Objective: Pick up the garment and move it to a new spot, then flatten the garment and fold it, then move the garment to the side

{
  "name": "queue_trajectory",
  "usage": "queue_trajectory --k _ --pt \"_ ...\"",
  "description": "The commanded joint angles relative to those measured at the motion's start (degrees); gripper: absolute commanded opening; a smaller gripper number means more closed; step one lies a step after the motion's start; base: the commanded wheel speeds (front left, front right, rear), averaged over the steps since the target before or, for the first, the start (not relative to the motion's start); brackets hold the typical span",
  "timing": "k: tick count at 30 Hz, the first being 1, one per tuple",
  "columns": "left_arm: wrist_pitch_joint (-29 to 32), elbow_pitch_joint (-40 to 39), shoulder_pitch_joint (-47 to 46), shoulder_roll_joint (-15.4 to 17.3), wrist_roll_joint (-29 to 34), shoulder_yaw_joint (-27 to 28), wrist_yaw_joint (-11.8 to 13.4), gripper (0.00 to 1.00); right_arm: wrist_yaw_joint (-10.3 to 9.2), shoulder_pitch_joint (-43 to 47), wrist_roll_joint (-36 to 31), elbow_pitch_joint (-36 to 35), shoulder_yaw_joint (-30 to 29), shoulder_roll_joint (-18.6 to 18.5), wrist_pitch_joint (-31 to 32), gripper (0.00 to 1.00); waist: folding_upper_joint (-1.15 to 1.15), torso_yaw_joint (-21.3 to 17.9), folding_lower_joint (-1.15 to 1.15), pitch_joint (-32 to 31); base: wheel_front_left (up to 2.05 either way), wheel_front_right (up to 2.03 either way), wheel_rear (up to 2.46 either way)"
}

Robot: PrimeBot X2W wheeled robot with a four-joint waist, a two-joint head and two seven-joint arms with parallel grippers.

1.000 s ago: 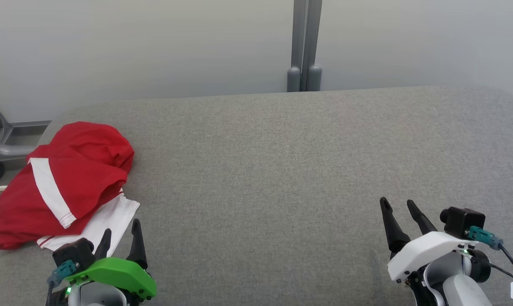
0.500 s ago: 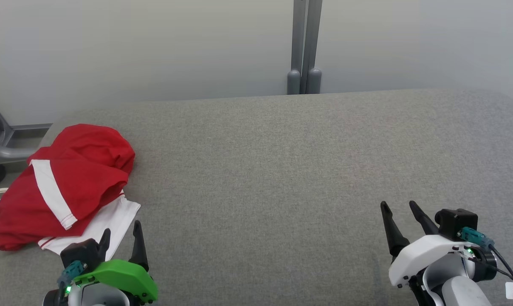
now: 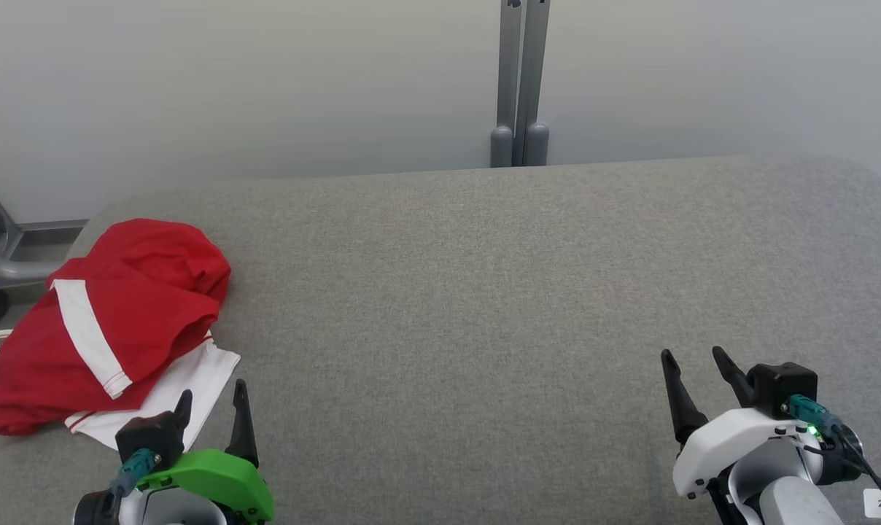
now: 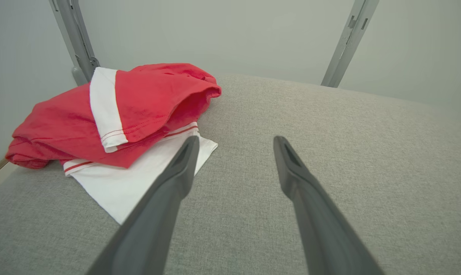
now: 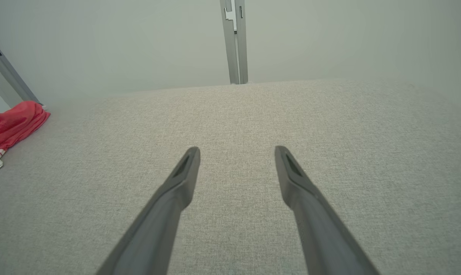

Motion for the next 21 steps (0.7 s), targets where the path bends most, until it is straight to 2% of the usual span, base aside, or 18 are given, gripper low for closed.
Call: queue_trajectory --k 1,21 --pt "-0.7 0.0 -1.1 0.7 1.5 -0.4 0.5 1.0 0.01 -0.7 -1.9 0.2 -0.2 -0.3 -0.6 1.0 0.0 -0.1 0.0 -0.2 0.0 0.0 0.0" --pt "-2.4 0.9 -0.9 1.5 7.0 -2.9 2.2 1.0 0.01 -0.8 -10.0 1.5 0.4 -0.3 -2.0 1.0 0.0 -0.2 0.0 -1.2 0.0 0.0 0.0"
